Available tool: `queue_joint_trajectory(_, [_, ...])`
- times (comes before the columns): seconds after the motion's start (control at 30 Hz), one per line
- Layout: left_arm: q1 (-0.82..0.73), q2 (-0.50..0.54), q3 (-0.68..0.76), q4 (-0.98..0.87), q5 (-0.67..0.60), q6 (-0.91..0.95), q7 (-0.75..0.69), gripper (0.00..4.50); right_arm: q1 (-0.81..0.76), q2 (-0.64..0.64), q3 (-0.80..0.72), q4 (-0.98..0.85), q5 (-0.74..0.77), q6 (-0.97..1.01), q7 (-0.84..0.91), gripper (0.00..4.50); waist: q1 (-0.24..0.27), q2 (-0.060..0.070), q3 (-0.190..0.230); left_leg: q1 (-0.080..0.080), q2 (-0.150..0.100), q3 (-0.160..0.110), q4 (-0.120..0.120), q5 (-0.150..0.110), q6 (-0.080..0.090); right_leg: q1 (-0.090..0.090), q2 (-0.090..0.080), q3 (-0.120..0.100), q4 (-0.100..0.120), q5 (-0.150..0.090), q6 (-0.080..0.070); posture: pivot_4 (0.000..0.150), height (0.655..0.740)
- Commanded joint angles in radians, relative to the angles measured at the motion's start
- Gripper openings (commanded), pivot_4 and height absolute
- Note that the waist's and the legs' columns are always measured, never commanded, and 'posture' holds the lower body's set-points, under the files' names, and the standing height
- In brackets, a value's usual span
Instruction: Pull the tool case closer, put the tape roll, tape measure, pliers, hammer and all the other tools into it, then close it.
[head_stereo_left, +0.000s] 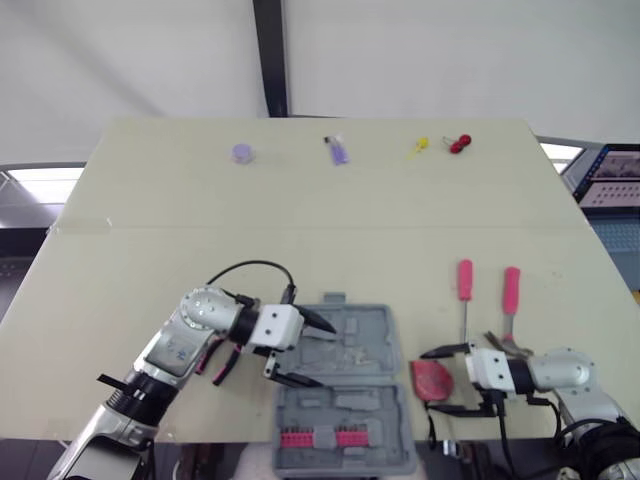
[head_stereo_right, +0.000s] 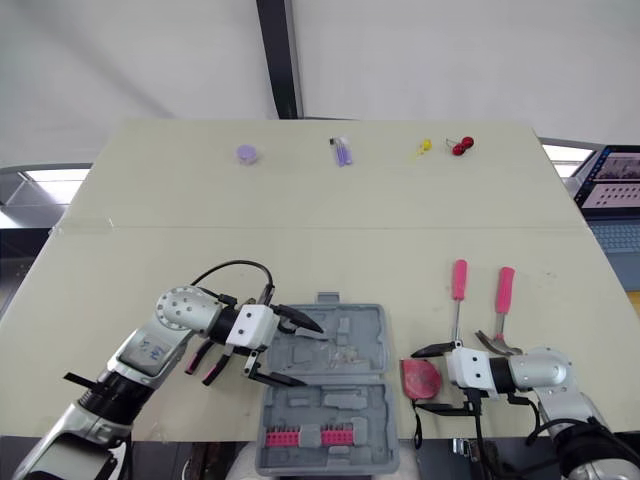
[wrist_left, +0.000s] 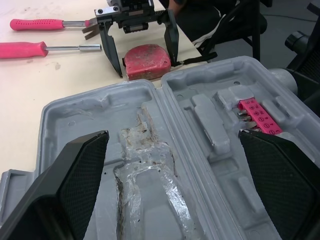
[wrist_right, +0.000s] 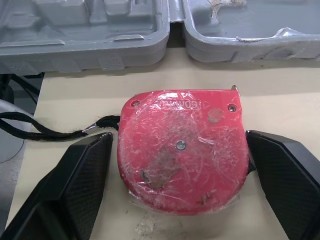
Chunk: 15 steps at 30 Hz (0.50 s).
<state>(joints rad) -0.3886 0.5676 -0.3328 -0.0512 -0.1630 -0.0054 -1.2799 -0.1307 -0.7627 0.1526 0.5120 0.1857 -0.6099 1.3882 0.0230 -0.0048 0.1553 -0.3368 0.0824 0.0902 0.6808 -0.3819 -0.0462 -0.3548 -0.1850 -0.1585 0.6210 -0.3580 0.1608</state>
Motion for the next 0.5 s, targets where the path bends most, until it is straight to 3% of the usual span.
queue_joint_trajectory(0.03, [0.005, -0.002, 0.007, -0.032, -0.021, 0.002, 0.005, 4.50, 0.018, -0.013, 0.003, 0.002, -0.020, 0.019, -0.005, 3.29, -0.001, 0.000, 0.000, 0.000, 0.000, 0.000, 0.000, 0.000, 0.000, 0.000, 0.000, 0.000, 0.000, 0.000, 0.000, 0.150, 0.7400])
queue_joint_trajectory(0.07, [0.008, -0.004, 0.008, -0.031, -0.023, 0.004, 0.007, 4.50, 0.023, -0.017, -0.002, -0.015, -0.012, 0.031, -0.006, 2.92, -0.001, 0.000, 0.000, 0.000, 0.000, 0.000, 0.000, 0.000, 0.000, 0.000, 0.000, 0.000, 0.000, 0.000, 0.000, 0.150, 0.7400])
queue_joint_trajectory(0.33, [0.036, -0.013, 0.037, -0.025, -0.030, 0.008, 0.054, 4.50, 0.089, -0.247, -0.108, -0.560, 0.144, 0.609, -0.036, 2.92, 0.002, 0.004, 0.001, -0.002, 0.000, 0.000, 0.001, -0.001, 0.001, -0.001, 0.000, 0.000, 0.000, 0.000, 0.000, 0.150, 0.7400])
queue_joint_trajectory(0.5, [0.051, -0.038, 0.082, -0.015, -0.049, 0.000, 0.112, 4.50, -0.005, -0.370, -0.103, -0.873, 0.154, 0.921, -0.087, 2.92, 0.002, 0.005, 0.001, -0.002, 0.000, -0.001, 0.001, -0.001, 0.001, -0.002, 0.000, 0.000, 0.000, 0.000, 0.000, 0.150, 0.7400])
